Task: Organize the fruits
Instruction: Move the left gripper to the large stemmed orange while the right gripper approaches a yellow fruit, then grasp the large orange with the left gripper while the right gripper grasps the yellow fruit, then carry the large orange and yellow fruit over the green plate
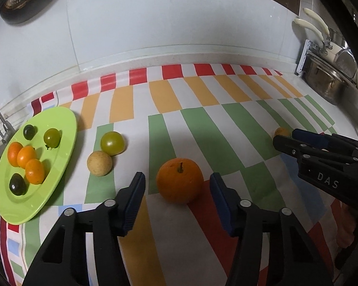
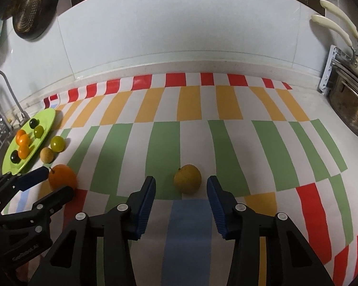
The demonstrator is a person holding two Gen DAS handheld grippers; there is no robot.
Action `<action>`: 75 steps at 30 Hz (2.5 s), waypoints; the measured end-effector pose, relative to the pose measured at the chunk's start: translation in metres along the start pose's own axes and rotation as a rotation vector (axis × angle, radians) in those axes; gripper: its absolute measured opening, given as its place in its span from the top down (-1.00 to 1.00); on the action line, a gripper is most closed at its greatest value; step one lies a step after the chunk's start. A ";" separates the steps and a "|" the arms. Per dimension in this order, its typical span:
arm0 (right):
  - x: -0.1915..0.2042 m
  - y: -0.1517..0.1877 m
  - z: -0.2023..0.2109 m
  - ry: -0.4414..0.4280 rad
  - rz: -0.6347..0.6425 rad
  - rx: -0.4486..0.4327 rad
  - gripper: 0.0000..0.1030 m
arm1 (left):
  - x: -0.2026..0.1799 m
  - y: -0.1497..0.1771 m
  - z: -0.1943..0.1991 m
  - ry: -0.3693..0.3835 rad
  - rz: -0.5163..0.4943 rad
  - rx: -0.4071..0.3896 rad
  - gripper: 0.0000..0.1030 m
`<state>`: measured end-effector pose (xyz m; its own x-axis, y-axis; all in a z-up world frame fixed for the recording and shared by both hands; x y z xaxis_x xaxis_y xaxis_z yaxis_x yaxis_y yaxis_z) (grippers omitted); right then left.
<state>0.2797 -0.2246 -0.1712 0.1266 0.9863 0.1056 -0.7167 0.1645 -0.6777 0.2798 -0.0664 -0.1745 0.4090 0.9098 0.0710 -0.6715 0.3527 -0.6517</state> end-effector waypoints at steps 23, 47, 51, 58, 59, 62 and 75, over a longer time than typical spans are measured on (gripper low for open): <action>0.011 -0.002 0.010 -0.028 0.033 -0.014 0.47 | 0.001 -0.010 0.015 0.011 0.001 -0.038 0.21; 0.061 0.005 0.094 -0.127 0.105 -0.124 0.47 | 0.012 -0.001 0.101 -0.016 0.039 -0.174 0.21; 0.067 0.011 0.106 -0.135 0.110 -0.135 0.47 | 0.014 0.005 0.113 -0.021 0.041 -0.185 0.21; 0.081 0.020 0.125 -0.155 0.110 -0.151 0.47 | 0.022 0.015 0.137 -0.031 0.037 -0.205 0.21; 0.084 0.021 0.127 -0.159 0.111 -0.153 0.47 | 0.024 0.016 0.141 -0.034 0.038 -0.209 0.21; 0.096 0.024 0.135 -0.170 0.116 -0.165 0.47 | 0.031 0.020 0.150 -0.042 0.041 -0.219 0.21; 0.144 0.033 0.155 -0.213 0.143 -0.200 0.47 | 0.072 0.040 0.185 -0.082 0.056 -0.251 0.21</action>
<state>0.1680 -0.0752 -0.0655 -0.1270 0.9827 0.1347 -0.5650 0.0399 -0.8241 0.1687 0.0534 -0.0558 0.3172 0.9447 0.0833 -0.5134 0.2449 -0.8224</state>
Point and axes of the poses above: each gripper's, at about its wrist camera, not at the fingertips, and z roughly against the way its jaws point, x to its left, y to its underside, the point moved 9 cm from there along -z, roughly the way its jaws point, and after that the axes turned 7 degrees about -z, right-handed, at the moved point
